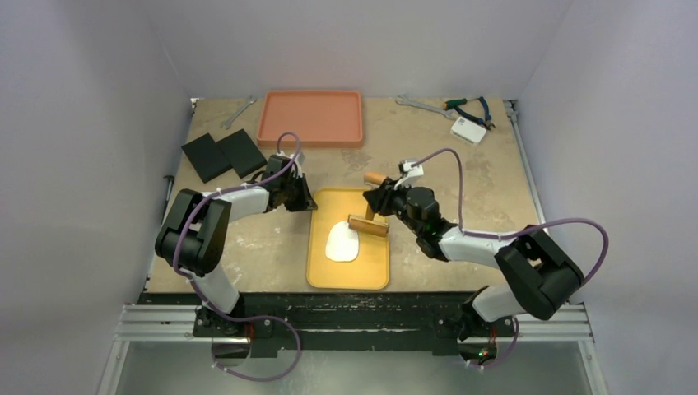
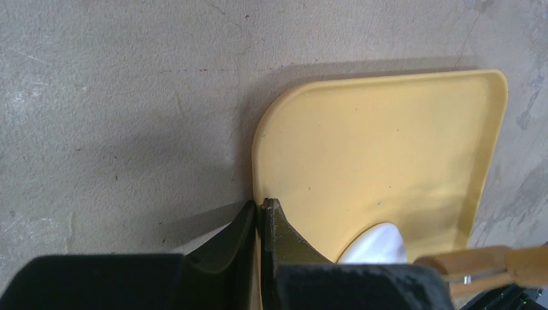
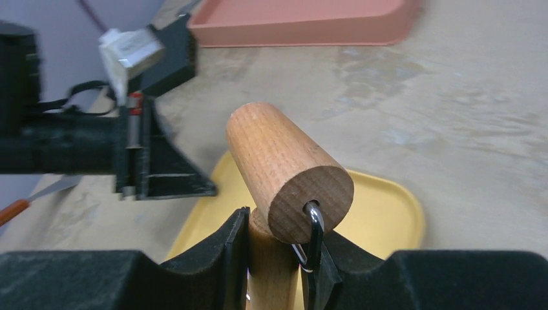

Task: Roll out the dumpling wrappers from the dough
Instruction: Flatten out the dough on the work surface.

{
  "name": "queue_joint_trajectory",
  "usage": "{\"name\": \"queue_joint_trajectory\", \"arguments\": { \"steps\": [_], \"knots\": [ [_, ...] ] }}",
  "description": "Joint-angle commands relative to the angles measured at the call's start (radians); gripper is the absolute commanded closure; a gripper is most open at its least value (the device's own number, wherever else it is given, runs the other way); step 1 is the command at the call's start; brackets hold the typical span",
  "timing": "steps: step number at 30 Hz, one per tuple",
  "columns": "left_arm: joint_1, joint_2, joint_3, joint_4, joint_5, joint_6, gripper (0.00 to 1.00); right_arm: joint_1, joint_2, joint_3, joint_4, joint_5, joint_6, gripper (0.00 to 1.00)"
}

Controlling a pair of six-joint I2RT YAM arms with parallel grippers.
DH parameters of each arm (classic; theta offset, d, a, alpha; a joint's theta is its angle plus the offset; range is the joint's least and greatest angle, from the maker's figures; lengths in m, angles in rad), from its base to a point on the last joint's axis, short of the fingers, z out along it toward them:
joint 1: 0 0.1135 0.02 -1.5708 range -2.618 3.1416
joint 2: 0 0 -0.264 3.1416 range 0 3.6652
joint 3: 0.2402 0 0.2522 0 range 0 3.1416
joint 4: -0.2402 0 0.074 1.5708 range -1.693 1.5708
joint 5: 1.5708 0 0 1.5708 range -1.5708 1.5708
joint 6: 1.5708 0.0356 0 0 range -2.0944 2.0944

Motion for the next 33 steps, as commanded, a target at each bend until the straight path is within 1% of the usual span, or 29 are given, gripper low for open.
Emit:
{"name": "queue_joint_trajectory", "arguments": {
  "steps": [1,4,8,11,13,16,17,18,21,24,28,33],
  "knots": [
    [0.023,0.038,-0.025,-0.08,-0.084,0.038,1.0,0.083,-0.031,0.067,0.073,-0.042,0.042,1.0],
    [0.023,0.041,-0.026,-0.078,-0.083,0.037,1.0,0.103,0.024,0.039,0.229,-0.088,0.13,1.0],
    [0.023,0.047,-0.026,-0.077,-0.079,0.035,1.0,0.131,0.138,0.063,0.251,-0.08,0.109,1.0],
    [0.023,0.048,-0.026,-0.078,-0.075,0.035,1.0,0.132,0.244,0.06,0.303,-0.059,0.097,1.0],
    [0.023,0.049,-0.026,-0.076,-0.074,0.036,1.0,0.131,0.301,0.034,0.367,-0.052,0.114,1.0],
    [0.023,0.05,-0.026,-0.078,-0.071,0.036,1.0,0.13,0.317,-0.044,0.423,0.085,0.134,1.0],
    [0.023,0.049,-0.026,-0.078,-0.071,0.036,1.0,0.13,0.308,-0.074,0.424,0.187,0.14,1.0],
    [0.023,0.049,-0.026,-0.077,-0.071,0.036,1.0,0.13,0.297,-0.101,0.42,0.257,0.146,1.0],
    [0.023,0.051,-0.026,-0.076,-0.071,0.036,1.0,0.13,0.271,-0.162,0.426,0.402,0.153,1.0],
    [0.023,0.054,-0.026,-0.074,-0.071,0.035,1.0,0.157,0.277,-0.144,0.355,0.434,0.203,1.0],
    [0.023,0.053,-0.025,-0.074,-0.075,0.035,1.0,0.229,0.32,-0.046,0.211,0.486,0.243,1.0],
    [0.023,0.057,-0.026,-0.074,-0.074,0.035,1.0,0.233,0.33,-0.031,0.163,0.478,0.248,1.0]
  ]
}}
